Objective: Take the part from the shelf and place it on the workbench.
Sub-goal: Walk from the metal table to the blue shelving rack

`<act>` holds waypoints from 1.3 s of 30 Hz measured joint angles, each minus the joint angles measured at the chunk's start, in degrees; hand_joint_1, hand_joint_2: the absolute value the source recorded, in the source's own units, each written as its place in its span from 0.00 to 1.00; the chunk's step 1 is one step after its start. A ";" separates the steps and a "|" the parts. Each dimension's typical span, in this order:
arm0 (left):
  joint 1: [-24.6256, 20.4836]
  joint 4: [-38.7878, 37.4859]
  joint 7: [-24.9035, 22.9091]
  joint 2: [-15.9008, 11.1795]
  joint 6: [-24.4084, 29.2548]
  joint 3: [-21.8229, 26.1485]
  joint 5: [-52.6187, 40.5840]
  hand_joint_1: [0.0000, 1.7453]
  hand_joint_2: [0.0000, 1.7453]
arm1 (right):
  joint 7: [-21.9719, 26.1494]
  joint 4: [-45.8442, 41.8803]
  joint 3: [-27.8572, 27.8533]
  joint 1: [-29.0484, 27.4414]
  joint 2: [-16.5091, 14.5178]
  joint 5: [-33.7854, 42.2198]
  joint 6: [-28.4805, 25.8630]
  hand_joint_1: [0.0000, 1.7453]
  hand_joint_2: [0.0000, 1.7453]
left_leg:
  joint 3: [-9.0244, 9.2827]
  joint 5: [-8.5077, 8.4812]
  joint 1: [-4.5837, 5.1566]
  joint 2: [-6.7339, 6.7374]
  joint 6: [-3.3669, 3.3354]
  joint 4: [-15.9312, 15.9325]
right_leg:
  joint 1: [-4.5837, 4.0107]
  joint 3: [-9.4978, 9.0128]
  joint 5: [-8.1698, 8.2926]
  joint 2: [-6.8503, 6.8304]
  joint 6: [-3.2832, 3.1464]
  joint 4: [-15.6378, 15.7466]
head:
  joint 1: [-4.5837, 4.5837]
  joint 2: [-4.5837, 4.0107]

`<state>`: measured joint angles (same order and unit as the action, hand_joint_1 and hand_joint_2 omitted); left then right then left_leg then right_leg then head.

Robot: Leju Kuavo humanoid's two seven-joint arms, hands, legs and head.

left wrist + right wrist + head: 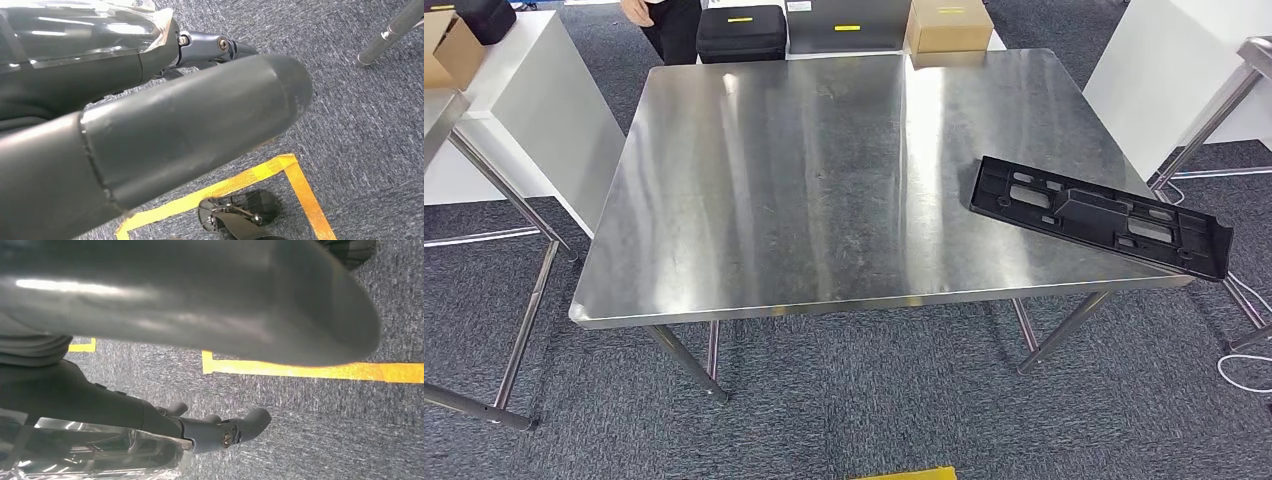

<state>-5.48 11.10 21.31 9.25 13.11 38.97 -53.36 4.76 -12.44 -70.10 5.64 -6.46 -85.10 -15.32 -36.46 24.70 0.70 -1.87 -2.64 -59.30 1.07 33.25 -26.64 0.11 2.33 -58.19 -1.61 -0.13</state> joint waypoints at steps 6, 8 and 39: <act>-0.11 0.00 -0.01 0.03 0.00 0.00 -0.02 0.00 0.00 | 0.09 0.14 0.02 -0.01 0.02 -0.28 0.40 0.00 0.00 | 0.76 -0.42 -0.35 0.31 -1.16 1.03 | 0.05 0.01 -0.57 0.02 0.67 -0.45 | 0.04 0.00; -0.16 0.00 -0.01 0.15 -0.01 0.00 -0.03 0.00 0.00 | 0.09 0.15 0.03 -0.01 0.07 -0.27 0.67 0.00 0.00 | 1.17 -0.81 -0.82 0.86 -1.49 1.76 | 0.10 1.92 -3.41 0.01 0.41 -5.25 | 0.19 0.00; -0.76 0.09 -0.30 0.21 -0.98 -0.07 -1.10 0.00 0.00 | -0.13 0.48 0.07 -0.09 0.00 0.22 0.87 0.00 0.00 | 4.37 1.22 -1.48 2.14 -0.79 2.56 | -0.52 1.88 -5.00 1.62 -0.91 -7.06 | 0.13 0.00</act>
<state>-6.25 11.19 21.01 9.46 12.13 38.90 -54.46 4.63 -11.96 -70.02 5.55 -6.46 -84.88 -14.45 -32.09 25.92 -0.78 0.27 -3.43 -56.74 0.56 35.12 -31.64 1.72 1.42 -65.24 -1.48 -0.13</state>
